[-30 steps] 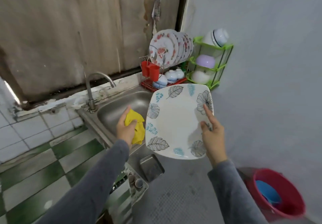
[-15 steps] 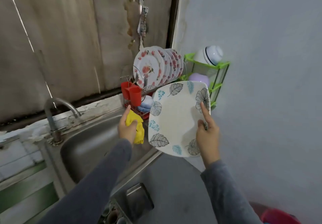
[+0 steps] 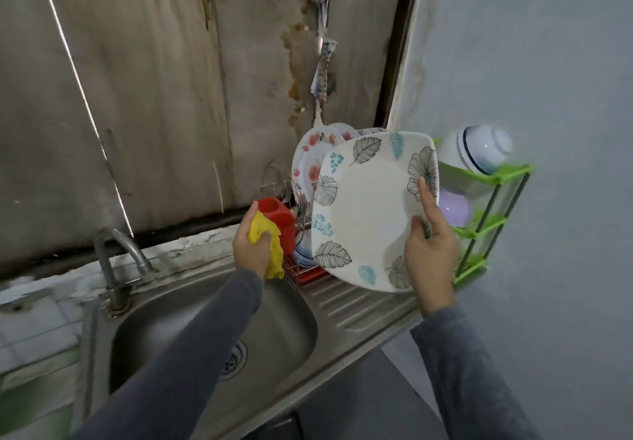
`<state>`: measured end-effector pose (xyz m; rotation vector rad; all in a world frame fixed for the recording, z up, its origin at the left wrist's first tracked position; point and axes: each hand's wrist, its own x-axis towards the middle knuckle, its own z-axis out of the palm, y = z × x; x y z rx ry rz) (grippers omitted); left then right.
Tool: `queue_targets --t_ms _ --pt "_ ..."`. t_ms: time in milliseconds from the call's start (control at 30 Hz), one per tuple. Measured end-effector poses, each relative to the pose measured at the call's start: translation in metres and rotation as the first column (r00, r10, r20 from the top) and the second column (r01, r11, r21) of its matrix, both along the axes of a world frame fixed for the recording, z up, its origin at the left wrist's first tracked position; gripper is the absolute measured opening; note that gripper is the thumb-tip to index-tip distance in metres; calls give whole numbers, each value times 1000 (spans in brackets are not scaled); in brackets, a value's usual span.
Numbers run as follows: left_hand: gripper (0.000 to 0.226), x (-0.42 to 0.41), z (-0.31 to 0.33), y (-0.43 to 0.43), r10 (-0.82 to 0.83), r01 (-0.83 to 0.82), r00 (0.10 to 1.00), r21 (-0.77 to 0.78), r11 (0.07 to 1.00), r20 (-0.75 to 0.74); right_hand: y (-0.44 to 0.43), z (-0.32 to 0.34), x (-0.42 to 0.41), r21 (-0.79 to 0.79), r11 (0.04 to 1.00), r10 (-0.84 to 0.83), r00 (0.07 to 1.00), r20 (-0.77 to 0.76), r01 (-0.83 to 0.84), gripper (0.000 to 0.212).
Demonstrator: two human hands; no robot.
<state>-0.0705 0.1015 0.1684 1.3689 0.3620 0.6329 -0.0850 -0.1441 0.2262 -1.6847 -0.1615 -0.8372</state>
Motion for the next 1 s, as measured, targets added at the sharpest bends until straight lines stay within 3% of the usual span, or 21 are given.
queue_targets --t_ms 233,400,500,667,1000 --pt "64 38 19 -1 182 -182 983 28 983 -4 -6 37 81 7 990 143 988 53 -143 63" --pt "63 52 30 -6 279 -279 960 49 959 21 9 52 132 -151 984 111 985 134 -91 67" --pt "66 56 29 -5 330 -329 944 65 942 5 21 63 150 -177 969 186 981 51 -175 62" --pt "68 61 24 5 374 -371 927 86 924 -21 52 65 177 -205 914 335 937 -100 -349 78" --pt "66 85 21 32 379 -371 924 117 921 -48 109 56 201 -407 848 304 940 -152 -340 85"
